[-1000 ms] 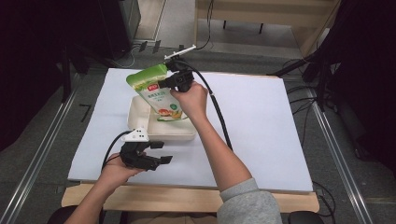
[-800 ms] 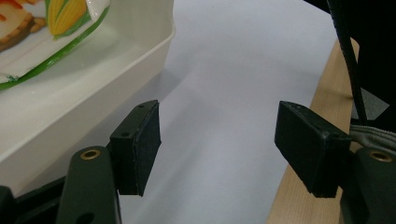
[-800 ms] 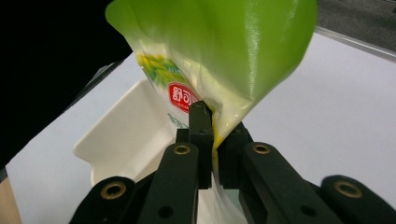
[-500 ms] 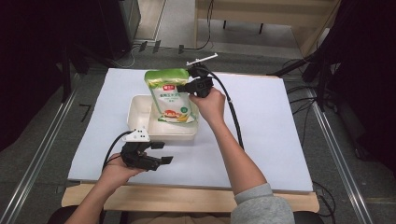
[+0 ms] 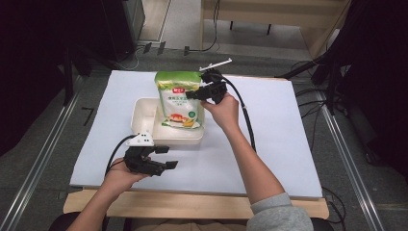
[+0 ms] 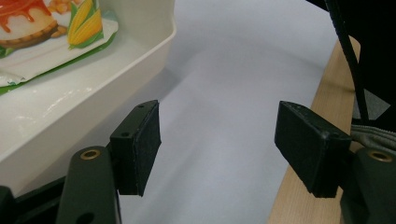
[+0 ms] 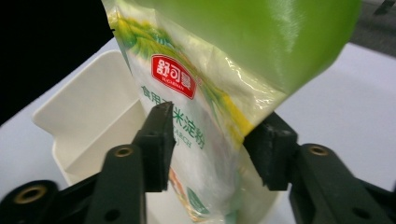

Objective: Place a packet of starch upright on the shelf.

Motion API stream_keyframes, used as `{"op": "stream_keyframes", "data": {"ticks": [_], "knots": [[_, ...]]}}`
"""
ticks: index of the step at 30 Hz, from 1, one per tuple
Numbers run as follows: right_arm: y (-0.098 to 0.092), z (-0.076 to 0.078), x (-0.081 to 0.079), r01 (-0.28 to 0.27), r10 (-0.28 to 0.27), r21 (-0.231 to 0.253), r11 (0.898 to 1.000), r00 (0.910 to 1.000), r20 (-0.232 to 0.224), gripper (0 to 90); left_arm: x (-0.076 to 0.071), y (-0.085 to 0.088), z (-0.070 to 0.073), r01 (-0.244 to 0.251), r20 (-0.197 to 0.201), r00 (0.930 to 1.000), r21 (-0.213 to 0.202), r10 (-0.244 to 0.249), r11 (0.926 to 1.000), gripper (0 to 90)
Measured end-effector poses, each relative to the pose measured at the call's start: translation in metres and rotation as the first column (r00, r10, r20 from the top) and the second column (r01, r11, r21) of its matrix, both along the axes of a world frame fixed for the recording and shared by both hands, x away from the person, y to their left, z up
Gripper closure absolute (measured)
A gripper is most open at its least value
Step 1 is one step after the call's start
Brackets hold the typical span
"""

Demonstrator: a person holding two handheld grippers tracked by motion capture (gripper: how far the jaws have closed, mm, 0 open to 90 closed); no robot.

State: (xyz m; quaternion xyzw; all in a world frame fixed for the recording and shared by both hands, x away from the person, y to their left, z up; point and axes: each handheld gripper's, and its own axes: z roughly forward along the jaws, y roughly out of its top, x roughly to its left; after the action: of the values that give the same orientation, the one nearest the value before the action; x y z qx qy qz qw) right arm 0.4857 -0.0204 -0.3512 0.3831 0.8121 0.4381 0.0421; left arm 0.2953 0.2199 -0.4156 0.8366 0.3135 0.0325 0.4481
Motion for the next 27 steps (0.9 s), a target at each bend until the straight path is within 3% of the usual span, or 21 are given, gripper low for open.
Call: {"op": "stream_keyframes", "data": {"ticks": [7, 14, 27], "knots": [[-0.018, 0.004, -0.008, -0.001, 0.001, -0.005, 1.000, 0.9999, 0.012, 44.7, 0.000, 0.000, 0.000, -0.002, -0.003, 1.0000, 0.000, 0.002, 1.0000, 31.7], [-0.036, 0.003, -0.021, 0.005, -0.005, -0.040, 0.999, 0.9998, -0.020, 45.3, 0.000, 0.000, 0.000, -0.005, -0.006, 1.0000, 0.002, 0.005, 1.0000, 31.6], [-0.066, -0.006, -0.058, -0.025, 0.025, -0.012, 1.000, 0.9996, 0.012, 43.4, 0.000, 0.001, -0.001, -0.008, -0.008, 0.9999, 0.009, 0.008, 0.9999, 31.5]]}}
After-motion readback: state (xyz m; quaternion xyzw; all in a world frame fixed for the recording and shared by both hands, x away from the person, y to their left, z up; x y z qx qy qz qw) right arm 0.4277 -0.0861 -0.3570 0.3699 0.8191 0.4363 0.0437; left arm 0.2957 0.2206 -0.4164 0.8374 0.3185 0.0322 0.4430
